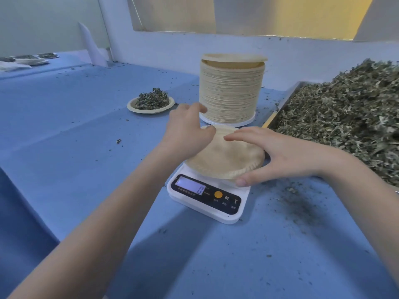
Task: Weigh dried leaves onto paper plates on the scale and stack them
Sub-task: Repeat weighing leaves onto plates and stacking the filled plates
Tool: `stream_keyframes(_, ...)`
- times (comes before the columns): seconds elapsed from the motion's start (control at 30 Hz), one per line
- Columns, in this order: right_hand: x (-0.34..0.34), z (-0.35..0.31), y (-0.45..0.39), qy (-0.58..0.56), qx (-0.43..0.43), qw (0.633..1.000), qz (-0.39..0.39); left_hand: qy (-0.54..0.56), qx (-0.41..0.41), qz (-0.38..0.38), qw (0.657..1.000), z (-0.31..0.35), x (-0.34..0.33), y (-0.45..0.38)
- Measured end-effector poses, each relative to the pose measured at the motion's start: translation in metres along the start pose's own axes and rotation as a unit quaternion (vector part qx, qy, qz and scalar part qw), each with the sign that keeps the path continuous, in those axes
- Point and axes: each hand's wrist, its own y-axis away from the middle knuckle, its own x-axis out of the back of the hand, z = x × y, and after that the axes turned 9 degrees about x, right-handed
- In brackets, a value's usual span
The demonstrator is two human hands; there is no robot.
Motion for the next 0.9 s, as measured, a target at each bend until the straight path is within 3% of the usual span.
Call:
stream_keyframes(0.27,0.041,0.017,0.018,-0.001,0.005,0.999,0.045,-0.035,-0.117,-0.092,0.988,0.061,-0.008,-0.011)
stream_keyframes(0.4,0.058,0.044,0.046,-0.002,-0.032,0.997,0.064,-0.028,-0.144,-0.133,0.98,0.101,-0.033,-0.018)
stream_keyframes(0.53,0.07,0.082,0.082,0.009,-0.09,0.993,0.07,-0.089,-0.188,-0.199,0.958,0.139,-0.071,-0.025)
stream_keyframes(0.67,0.075,0.121,0.109,0.072,-0.198,0.977,0.015,-0.183,-0.169,-0.314,0.916,0.165,-0.107,-0.037)
stream_keyframes(0.77,0.066,0.138,0.114,0.078,-0.226,0.971,-0.021,-0.267,-0.122,-0.351,0.889,0.17,-0.127,-0.049)
stream_keyframes(0.9,0.047,0.154,0.097,0.095,-0.236,0.967,0.017,-0.292,-0.052,-0.388,0.873,0.164,-0.143,-0.062)
